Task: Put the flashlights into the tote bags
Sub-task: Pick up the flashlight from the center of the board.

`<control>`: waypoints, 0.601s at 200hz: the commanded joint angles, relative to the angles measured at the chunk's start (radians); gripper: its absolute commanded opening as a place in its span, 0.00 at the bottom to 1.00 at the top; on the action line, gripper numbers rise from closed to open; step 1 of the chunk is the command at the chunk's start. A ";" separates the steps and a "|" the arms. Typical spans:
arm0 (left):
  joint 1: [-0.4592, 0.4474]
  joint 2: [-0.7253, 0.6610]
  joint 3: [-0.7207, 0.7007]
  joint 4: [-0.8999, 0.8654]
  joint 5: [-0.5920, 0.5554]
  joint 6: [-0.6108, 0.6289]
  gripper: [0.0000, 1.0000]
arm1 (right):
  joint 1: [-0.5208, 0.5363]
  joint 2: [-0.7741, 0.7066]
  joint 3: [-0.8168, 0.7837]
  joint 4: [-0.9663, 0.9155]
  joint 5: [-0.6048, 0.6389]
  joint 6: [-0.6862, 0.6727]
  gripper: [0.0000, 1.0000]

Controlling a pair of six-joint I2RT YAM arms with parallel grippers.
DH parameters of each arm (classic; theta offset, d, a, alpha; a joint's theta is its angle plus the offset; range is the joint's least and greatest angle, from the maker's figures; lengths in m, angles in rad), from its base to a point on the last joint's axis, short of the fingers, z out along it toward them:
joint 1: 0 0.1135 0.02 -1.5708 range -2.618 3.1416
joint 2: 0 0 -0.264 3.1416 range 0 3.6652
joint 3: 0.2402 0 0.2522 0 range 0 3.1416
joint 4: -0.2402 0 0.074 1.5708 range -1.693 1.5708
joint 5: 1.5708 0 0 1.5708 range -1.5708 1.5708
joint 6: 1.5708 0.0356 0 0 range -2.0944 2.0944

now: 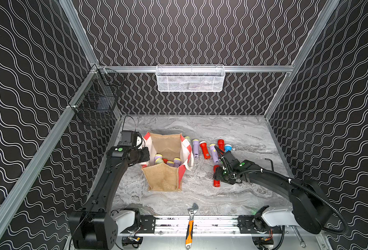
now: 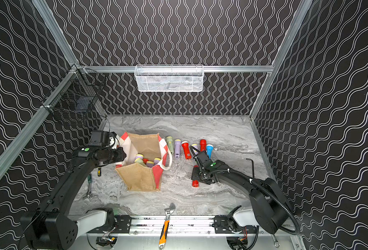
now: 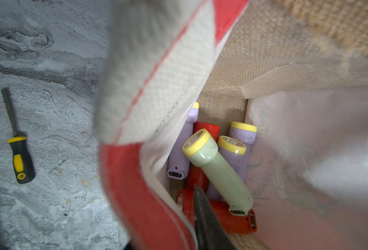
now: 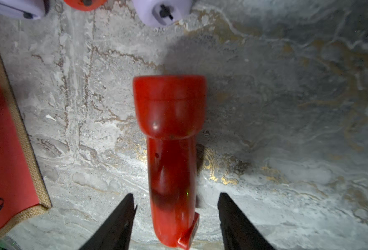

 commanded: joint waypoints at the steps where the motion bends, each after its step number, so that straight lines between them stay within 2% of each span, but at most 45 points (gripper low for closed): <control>1: 0.001 0.004 -0.005 0.000 0.001 0.016 0.27 | 0.003 0.022 0.004 0.022 -0.008 0.005 0.63; 120: 0.001 0.012 -0.008 0.006 0.004 0.018 0.26 | 0.036 0.109 0.042 -0.019 0.042 -0.029 0.59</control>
